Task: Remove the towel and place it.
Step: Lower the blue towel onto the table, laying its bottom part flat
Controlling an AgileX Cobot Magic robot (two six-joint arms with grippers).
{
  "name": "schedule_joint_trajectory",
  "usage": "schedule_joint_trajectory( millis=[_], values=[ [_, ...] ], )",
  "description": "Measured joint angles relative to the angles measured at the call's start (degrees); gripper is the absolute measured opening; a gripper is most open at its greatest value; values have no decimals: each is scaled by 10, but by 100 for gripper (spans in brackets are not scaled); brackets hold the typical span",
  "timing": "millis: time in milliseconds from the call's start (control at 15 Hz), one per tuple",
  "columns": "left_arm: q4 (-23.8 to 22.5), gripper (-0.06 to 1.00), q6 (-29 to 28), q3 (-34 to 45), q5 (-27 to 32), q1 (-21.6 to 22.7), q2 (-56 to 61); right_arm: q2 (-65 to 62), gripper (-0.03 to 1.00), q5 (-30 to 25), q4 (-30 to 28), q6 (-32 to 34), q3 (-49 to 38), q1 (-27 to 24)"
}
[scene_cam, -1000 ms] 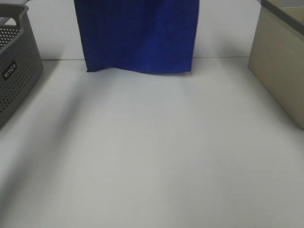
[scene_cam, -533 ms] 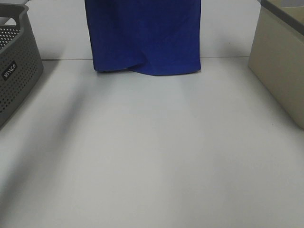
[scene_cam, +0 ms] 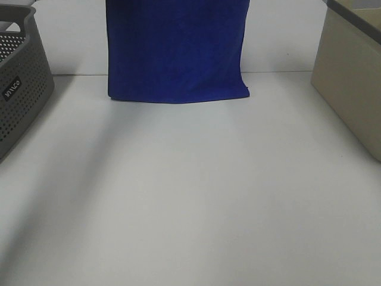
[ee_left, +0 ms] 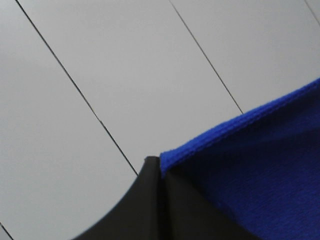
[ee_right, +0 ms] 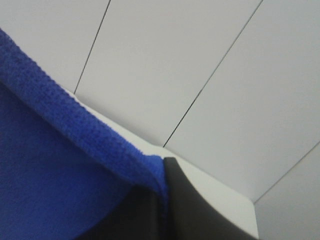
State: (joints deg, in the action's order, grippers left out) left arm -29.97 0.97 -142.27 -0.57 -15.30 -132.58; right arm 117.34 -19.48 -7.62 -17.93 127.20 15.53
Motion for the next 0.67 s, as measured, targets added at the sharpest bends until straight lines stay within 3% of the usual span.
schedule_joint_trajectory(
  millis=[133,333,400,467,667],
  values=[
    [6,0,-2,0,78,-14,14,-23,2,-73,22,0,0,1],
    [84,0,52,0,274,-37,44,-52,2,-189,55,0,0,2],
    [126,0,92,0,355,-41,56,-60,2,-225,68,0,0,2],
    [185,0,136,0,497,-45,85,-70,2,-280,88,0,0,2],
    [215,0,144,0,619,-45,124,-100,2,-384,139,0,0,3]
  ],
)
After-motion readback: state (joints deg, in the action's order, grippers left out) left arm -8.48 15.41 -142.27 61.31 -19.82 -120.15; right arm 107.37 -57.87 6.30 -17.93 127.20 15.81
